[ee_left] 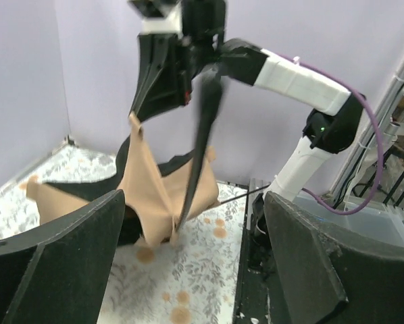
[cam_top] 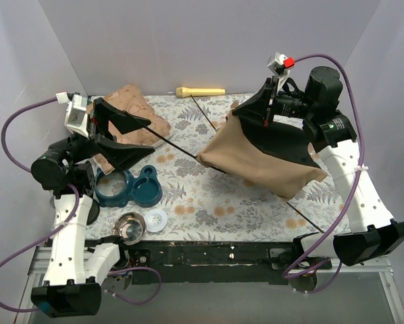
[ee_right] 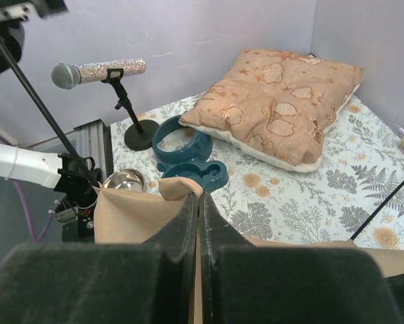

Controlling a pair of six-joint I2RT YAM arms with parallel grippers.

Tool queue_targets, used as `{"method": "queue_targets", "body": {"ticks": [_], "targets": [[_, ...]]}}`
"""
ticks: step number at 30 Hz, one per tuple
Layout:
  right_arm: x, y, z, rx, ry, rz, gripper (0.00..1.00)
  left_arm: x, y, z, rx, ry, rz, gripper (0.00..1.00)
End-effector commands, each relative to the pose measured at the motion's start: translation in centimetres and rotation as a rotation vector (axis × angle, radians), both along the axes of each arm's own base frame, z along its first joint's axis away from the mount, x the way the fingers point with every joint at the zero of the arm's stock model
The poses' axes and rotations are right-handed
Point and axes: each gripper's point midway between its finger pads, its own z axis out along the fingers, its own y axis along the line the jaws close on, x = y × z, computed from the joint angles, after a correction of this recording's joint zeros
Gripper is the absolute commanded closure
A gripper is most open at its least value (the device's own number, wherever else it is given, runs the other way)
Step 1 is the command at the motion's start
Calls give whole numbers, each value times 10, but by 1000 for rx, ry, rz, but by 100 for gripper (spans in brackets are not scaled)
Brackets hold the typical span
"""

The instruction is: Set up the pet tent

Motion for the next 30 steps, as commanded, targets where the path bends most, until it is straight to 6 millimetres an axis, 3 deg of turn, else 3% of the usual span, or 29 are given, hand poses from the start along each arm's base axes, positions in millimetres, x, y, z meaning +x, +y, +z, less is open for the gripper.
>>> {"method": "queue_targets", "body": {"ticks": [1, 7, 10, 12, 16, 21, 30], "targets": [[-2, -2, 21, 14, -67, -7, 99, -12, -6, 42, -37, -103, -24, 20], [-2, -3, 20, 11, -64, -11, 99, -9, -6, 69, -97, -112, -27, 46], [-2, -4, 21, 12, -70, -14, 99, -4, -6, 71, -122, -73, -39, 58], [-1, -3, 23, 14, -76, -14, 99, 1, -5, 68, -131, -55, -40, 57], [1, -3, 30, 17, -98, -17, 99, 17, -2, 52, -179, 51, 2, 47], [4, -4, 37, 12, -117, -31, 99, 15, 1, 46, -204, 48, 19, 43], [8, -3, 38, 6, -112, -34, 99, 1, 2, 67, -230, -30, 3, 59]]}}
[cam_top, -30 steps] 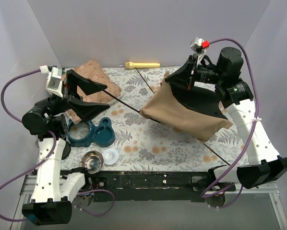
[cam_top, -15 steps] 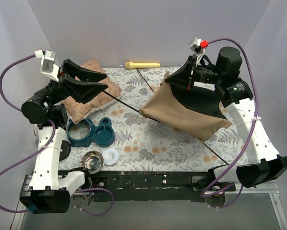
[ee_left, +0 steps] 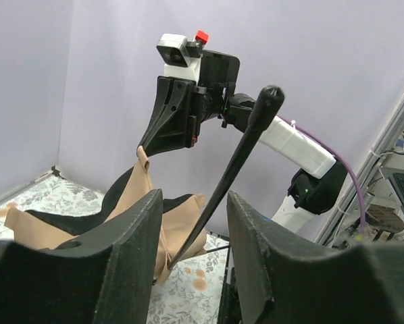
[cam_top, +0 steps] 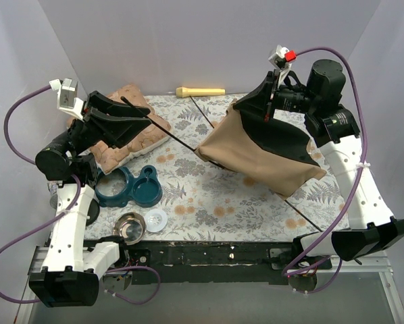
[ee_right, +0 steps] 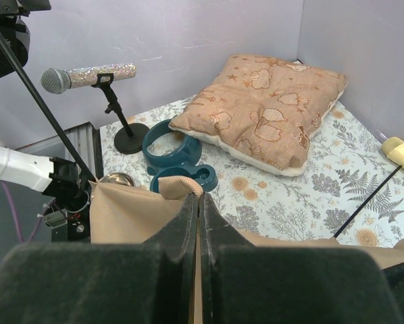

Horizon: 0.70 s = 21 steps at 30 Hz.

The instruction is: Set up the pet tent

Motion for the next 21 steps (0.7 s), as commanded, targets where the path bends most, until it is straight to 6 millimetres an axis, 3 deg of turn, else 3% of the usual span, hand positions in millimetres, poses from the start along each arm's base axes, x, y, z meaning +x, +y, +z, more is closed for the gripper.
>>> {"method": "queue_targets", "body": {"ticks": [1, 5, 11, 13, 14, 15, 19, 21], "targets": [[1, -2, 26, 19, -89, -6, 99, -18, 2, 28, -39, -101, 6, 61], [2, -2, 28, 19, -98, -6, 99, -21, 2, 37, -48, -125, 0, 69], [0, -2, 26, 14, -92, -1, 99, -23, 3, 48, -67, -141, -12, 75], [-1, -3, 26, 14, -92, -1, 99, -22, 3, 51, -67, -153, -13, 84], [-1, -2, 26, 14, -92, 0, 99, -21, 3, 51, -70, -148, -14, 97], [-1, -2, 25, 14, -91, 0, 99, -20, 4, 53, -77, -145, -11, 100], [-1, 3, 25, 18, -95, 18, 99, -22, 1, 60, -88, -138, -45, 100], [-1, 9, 26, 21, -93, 34, 99, -26, -9, 61, -75, -136, -100, 100]]}}
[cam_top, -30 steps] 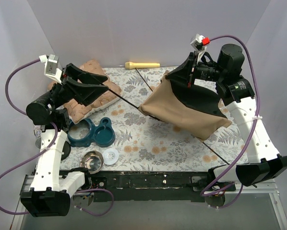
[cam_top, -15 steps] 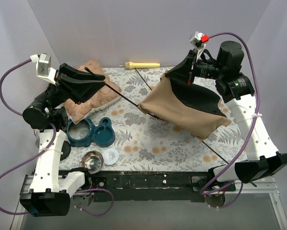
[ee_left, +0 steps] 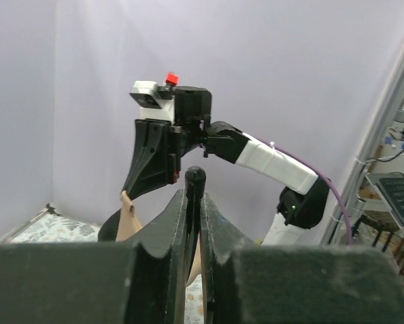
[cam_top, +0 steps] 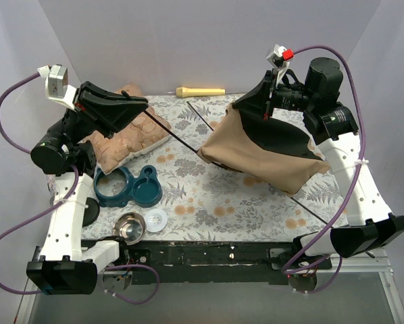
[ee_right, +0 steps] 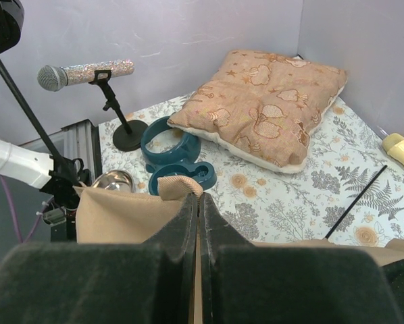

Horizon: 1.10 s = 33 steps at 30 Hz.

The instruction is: Set up the pet tent

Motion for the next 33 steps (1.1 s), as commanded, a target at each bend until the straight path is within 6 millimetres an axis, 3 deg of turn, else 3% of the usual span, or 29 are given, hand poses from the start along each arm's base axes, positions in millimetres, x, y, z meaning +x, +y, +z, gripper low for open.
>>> {"method": "queue_targets", "body": {"ticks": [1, 7, 11, 15, 21, 25, 33], "targets": [[-6, 9, 29, 38, -103, 38, 99, -20, -14, 18, 2, -29, -95, 100], [-20, 38, 51, 59, -167, 125, 99, -19, -42, 0, 97, 54, -211, 100], [-35, 51, 69, 74, -212, 160, 99, -18, -56, -33, 204, 107, -280, 100], [-41, 51, 73, 77, -229, 158, 99, -13, -65, -67, 299, 221, -362, 100], [-49, 45, 59, 61, -214, 156, 99, -17, -80, -107, 391, 351, -471, 100], [-54, 45, 44, 55, -194, 164, 99, -32, -95, -135, 430, 435, -553, 100], [-78, 46, -2, 19, -128, 210, 99, -55, -116, -184, 523, 521, -652, 100]]}}
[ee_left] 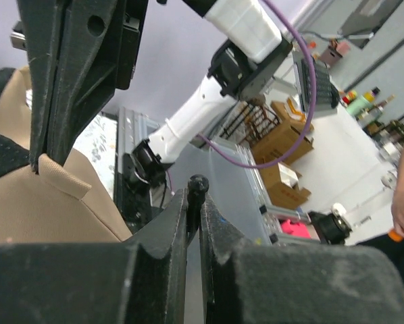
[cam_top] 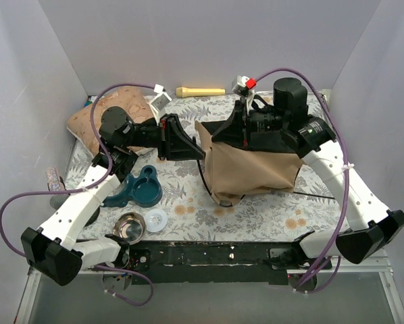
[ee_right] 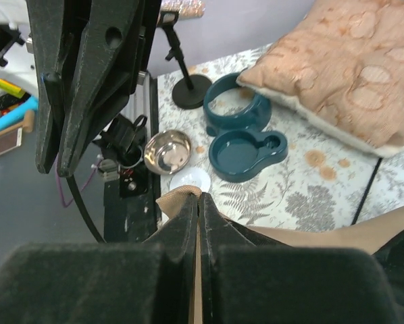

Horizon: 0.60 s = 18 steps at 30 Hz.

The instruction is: Set up the pet tent

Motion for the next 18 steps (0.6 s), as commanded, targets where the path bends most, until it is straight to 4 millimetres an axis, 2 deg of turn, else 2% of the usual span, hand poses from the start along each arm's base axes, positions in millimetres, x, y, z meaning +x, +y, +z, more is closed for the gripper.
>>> {"method": "queue_targets", "body": {"ticks": [1, 7, 11, 18], "targets": [[-21, -8, 38, 118, -204, 12, 99, -35, -6, -54, 145, 150, -163, 100], [-31, -17, 12, 88, -203, -2, 99, -63, -12, -96, 235, 238, -239, 100], [-33, -17, 6, 96, -199, -6, 99, -72, -19, -115, 293, 260, -267, 100], [-27, -16, 11, 111, -194, -31, 99, -78, -28, -123, 321, 285, -301, 100]]}}
